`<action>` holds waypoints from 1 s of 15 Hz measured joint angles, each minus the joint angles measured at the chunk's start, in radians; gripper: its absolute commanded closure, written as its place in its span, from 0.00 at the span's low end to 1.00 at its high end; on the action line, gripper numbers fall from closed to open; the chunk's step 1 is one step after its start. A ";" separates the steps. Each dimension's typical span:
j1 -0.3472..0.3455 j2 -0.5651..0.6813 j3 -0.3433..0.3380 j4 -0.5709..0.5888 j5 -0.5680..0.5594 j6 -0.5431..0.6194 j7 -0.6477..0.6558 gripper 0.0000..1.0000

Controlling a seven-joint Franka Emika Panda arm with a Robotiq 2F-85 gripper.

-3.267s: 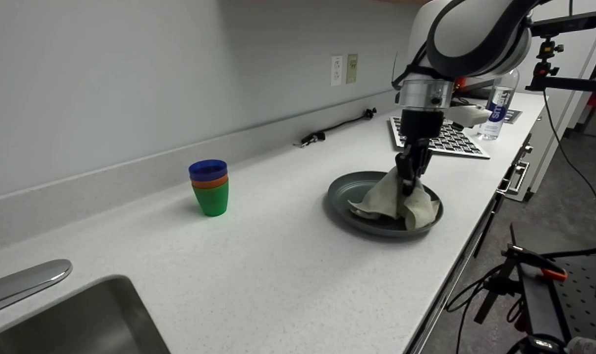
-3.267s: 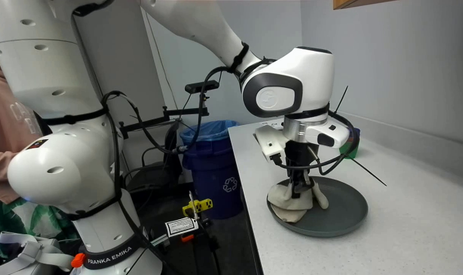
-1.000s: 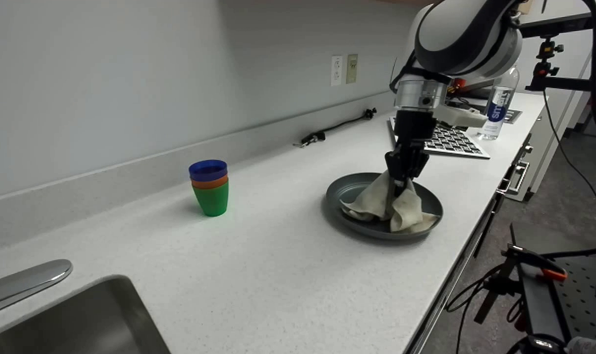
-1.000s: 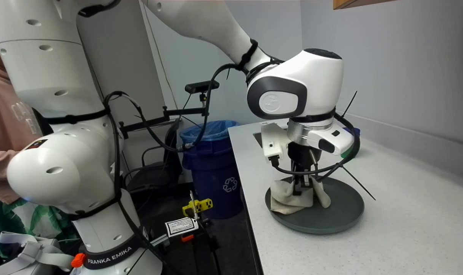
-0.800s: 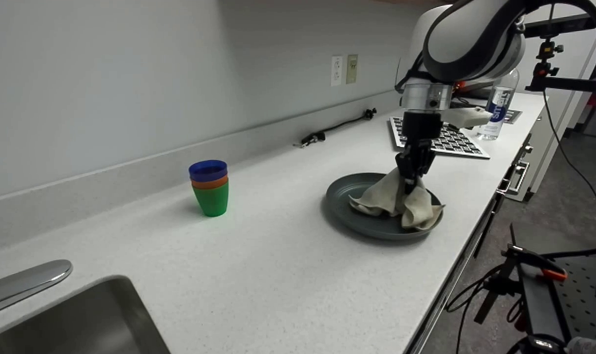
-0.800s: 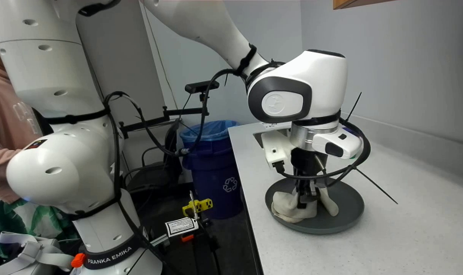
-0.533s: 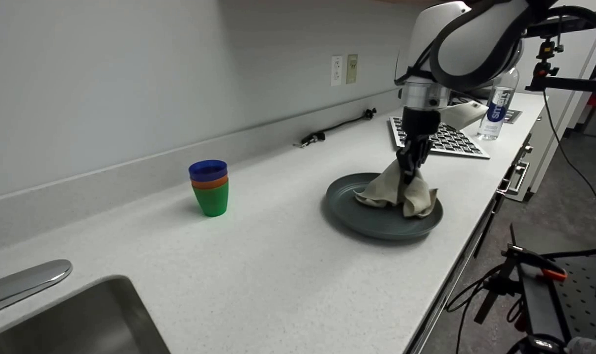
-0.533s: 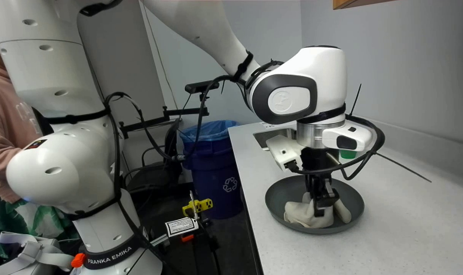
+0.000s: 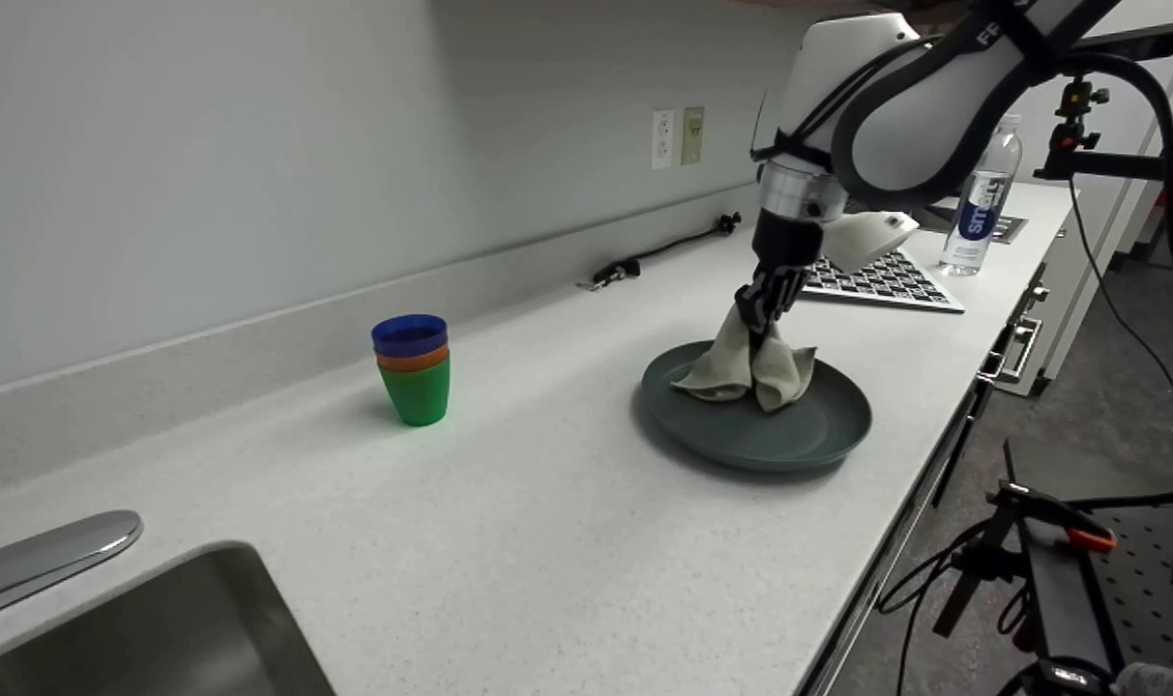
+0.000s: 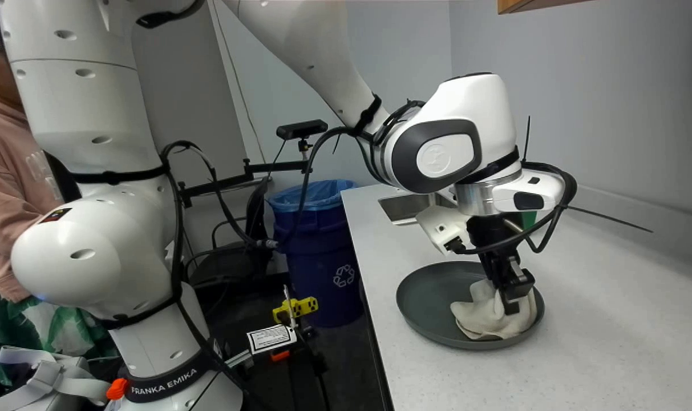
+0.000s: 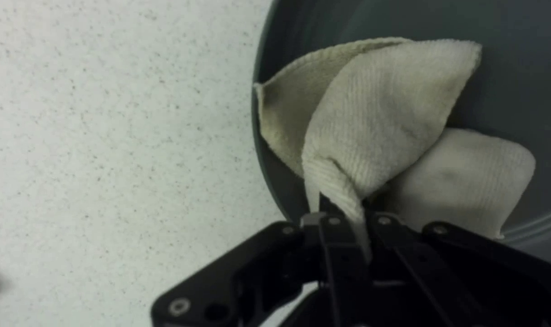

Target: Use the towel to wipe the plate

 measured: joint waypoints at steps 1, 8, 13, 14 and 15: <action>0.005 0.008 0.008 0.009 0.018 0.001 0.008 0.98; 0.027 0.022 0.090 0.076 0.216 0.003 0.003 0.98; 0.054 0.018 0.147 0.161 0.287 0.057 -0.026 0.98; 0.061 0.018 0.159 0.177 0.299 0.069 -0.037 0.98; 0.069 0.018 0.173 0.191 0.317 0.080 -0.050 0.98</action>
